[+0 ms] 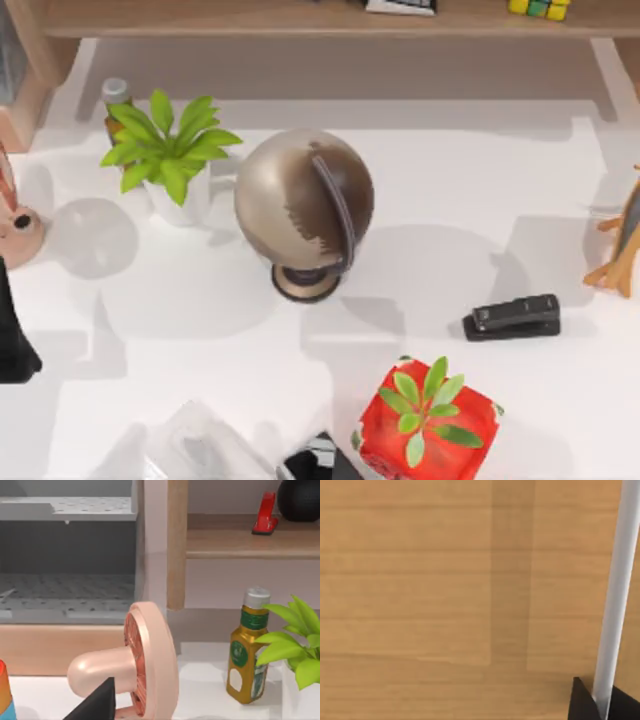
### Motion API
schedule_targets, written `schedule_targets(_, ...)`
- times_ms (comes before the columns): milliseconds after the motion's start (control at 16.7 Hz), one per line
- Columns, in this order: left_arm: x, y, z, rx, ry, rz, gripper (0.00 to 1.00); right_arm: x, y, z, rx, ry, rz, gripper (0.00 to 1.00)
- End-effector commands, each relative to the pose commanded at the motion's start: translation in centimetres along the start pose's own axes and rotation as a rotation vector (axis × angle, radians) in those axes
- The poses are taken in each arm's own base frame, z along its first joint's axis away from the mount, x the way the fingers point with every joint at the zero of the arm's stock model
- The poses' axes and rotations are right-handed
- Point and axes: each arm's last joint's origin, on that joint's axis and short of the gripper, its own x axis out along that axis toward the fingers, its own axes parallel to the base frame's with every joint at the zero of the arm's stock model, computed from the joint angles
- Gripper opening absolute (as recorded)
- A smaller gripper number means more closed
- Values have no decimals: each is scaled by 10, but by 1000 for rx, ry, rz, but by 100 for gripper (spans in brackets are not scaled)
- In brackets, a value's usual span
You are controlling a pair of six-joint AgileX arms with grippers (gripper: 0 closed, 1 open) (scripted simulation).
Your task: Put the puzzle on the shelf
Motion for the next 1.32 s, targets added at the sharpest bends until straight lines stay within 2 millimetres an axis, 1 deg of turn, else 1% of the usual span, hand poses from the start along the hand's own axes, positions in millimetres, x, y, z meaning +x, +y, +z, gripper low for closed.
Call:
schedule_targets(180, 0, 0, 0, 0, 0, 0, 100, 10, -1, 1, -2, 1, -2, 0)
schedule_targets(420, 0, 0, 0, 0, 0, 0, 100, 8, -1, -1, 1, 6, 0, 0)
schedule_targets(540, 0, 0, 0, 0, 0, 0, 100, 11, 0, -1, 1, 4, 1, 0)
schedule_targets(1320, 0, 0, 0, 0, 0, 0, 100, 53, 0, -2, 1, 5, 1, 0)
